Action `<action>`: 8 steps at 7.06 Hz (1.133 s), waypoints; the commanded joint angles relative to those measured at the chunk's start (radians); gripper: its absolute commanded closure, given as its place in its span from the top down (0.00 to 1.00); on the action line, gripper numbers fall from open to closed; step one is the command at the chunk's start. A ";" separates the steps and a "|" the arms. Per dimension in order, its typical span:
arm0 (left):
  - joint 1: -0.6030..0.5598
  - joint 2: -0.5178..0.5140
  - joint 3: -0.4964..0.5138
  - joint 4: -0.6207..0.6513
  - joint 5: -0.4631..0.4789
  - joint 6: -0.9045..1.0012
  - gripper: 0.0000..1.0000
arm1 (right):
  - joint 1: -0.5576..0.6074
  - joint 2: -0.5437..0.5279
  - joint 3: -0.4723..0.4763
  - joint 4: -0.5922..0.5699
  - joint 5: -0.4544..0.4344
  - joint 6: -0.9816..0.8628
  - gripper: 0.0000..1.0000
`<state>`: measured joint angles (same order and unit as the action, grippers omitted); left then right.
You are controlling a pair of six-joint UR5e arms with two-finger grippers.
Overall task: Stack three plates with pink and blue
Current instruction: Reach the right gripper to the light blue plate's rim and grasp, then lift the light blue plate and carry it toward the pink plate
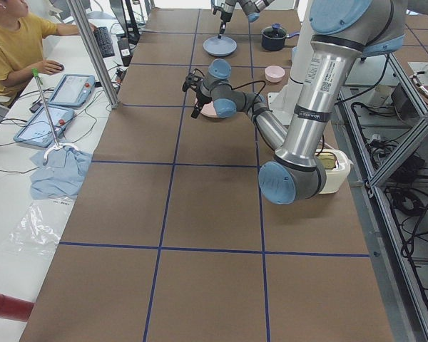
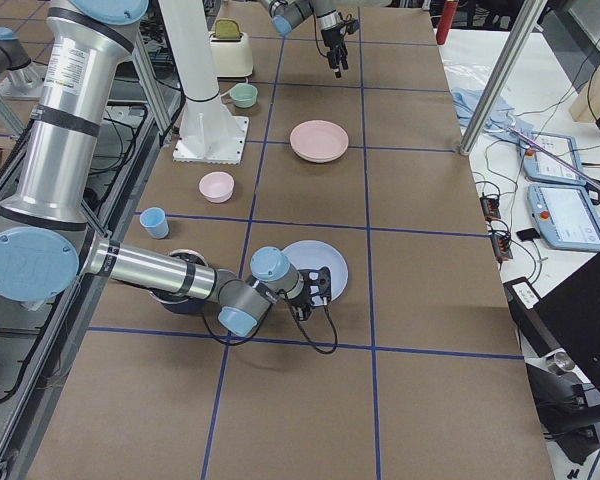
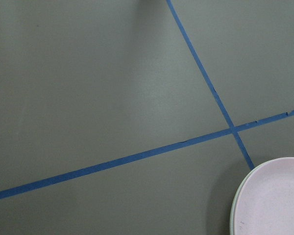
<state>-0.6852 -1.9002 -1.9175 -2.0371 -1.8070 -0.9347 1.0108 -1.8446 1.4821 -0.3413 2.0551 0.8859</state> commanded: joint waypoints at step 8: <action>0.007 0.001 0.006 -0.008 0.000 -0.030 1.00 | -0.290 0.442 0.372 -0.468 -0.167 0.440 0.00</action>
<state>-0.6785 -1.8991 -1.9140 -2.0430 -1.8074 -0.9639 0.8529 -1.4422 1.7037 -0.5936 2.0177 1.2583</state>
